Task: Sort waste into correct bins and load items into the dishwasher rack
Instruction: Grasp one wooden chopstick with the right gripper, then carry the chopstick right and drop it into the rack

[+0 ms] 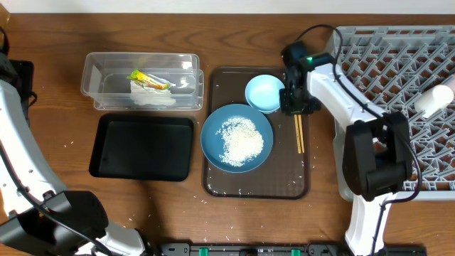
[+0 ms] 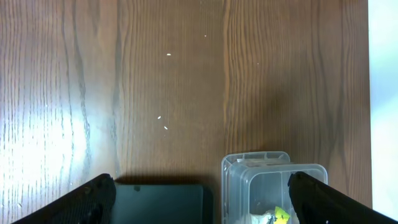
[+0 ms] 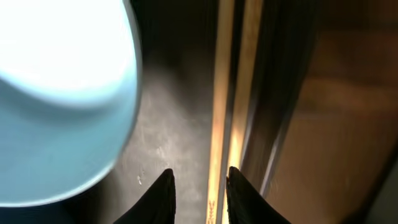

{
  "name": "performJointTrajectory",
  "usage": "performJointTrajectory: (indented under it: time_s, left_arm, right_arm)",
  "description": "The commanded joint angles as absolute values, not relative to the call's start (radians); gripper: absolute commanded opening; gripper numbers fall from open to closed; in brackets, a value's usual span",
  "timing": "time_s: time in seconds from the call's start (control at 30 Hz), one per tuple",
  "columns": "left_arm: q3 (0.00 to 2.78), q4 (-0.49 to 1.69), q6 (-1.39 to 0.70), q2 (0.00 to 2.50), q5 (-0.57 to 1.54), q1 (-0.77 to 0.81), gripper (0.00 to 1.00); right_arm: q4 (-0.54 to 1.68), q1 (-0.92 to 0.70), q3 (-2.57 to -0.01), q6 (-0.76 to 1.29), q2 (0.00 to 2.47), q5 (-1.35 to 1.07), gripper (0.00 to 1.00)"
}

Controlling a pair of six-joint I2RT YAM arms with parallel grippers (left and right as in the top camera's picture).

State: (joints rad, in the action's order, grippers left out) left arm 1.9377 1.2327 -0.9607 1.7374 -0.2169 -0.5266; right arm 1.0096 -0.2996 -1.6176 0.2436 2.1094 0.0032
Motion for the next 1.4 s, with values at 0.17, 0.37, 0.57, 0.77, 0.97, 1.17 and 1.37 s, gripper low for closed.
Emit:
performJointTrajectory:
  time_s: [0.17, 0.37, 0.57, 0.77, 0.97, 1.17, 1.37]
  left_arm:
    - [1.937, 1.238, -0.947, 1.744, -0.237, -0.529, 0.92]
    - [1.937, 1.238, -0.947, 1.744, -0.237, -0.529, 0.92]
    - [1.937, 1.238, -0.947, 1.744, -0.237, -0.529, 0.92]
    - [1.937, 1.238, -0.947, 1.744, -0.237, -0.529, 0.92]
    - [1.937, 1.238, -0.947, 1.744, -0.237, -0.529, 0.92]
    - [1.937, 1.238, -0.947, 1.744, -0.236, -0.529, 0.92]
    - [1.937, 1.238, -0.947, 1.744, -0.236, -0.529, 0.92]
  right_arm:
    - [0.959, -0.27, -1.543, 0.175, 2.127, -0.071, 0.27]
    - [0.932, -0.27, -1.537, 0.162, 2.127, -0.072, 0.28]
    - [0.897, -0.271, -1.508, 0.163, 2.127, -0.071, 0.28]
    - [0.858, -0.271, -1.465, 0.163, 2.127, -0.072, 0.24]
    - [0.852, -0.273, -1.465, 0.208, 2.127, -0.068, 0.01]
    - [0.868, -0.272, -1.498, 0.212, 2.106, -0.109, 0.01]
    - [0.922, -0.245, -1.589, 0.17, 2.017, -0.113, 0.01]
